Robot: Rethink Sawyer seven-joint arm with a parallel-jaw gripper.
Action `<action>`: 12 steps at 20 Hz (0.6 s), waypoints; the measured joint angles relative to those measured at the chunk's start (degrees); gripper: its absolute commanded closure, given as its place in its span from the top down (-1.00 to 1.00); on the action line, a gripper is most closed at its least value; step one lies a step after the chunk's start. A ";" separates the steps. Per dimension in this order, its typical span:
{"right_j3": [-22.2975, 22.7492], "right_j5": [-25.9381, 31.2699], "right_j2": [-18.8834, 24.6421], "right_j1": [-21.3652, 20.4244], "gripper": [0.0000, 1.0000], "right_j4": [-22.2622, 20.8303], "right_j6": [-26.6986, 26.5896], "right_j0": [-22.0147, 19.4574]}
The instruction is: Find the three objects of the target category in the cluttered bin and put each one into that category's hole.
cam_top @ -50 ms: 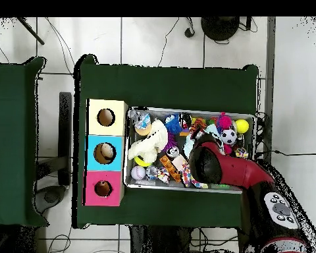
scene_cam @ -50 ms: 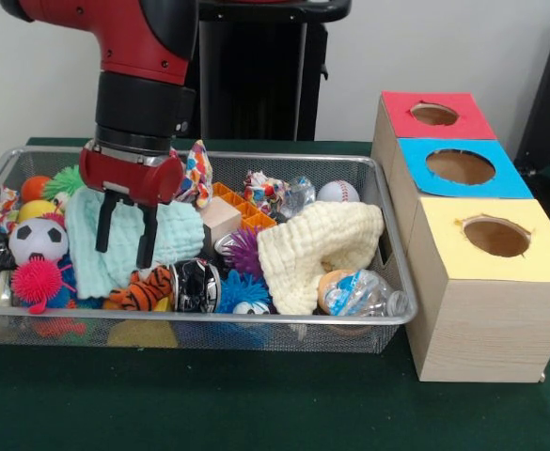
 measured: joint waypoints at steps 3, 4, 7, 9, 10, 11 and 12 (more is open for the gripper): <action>-0.63 0.00 0.30 0.17 1.00 0.00 0.00 0.01; -0.87 0.00 0.44 0.33 1.00 0.00 0.00 0.01; -1.38 0.00 0.65 0.88 1.00 0.00 0.00 0.01; -1.58 0.01 0.65 1.22 1.00 0.00 0.00 0.03; -1.70 0.00 0.66 1.50 1.00 0.00 0.00 0.04; -1.83 0.01 0.66 1.78 1.00 0.00 0.00 0.06; -1.90 0.00 0.66 1.94 1.00 0.00 0.00 0.06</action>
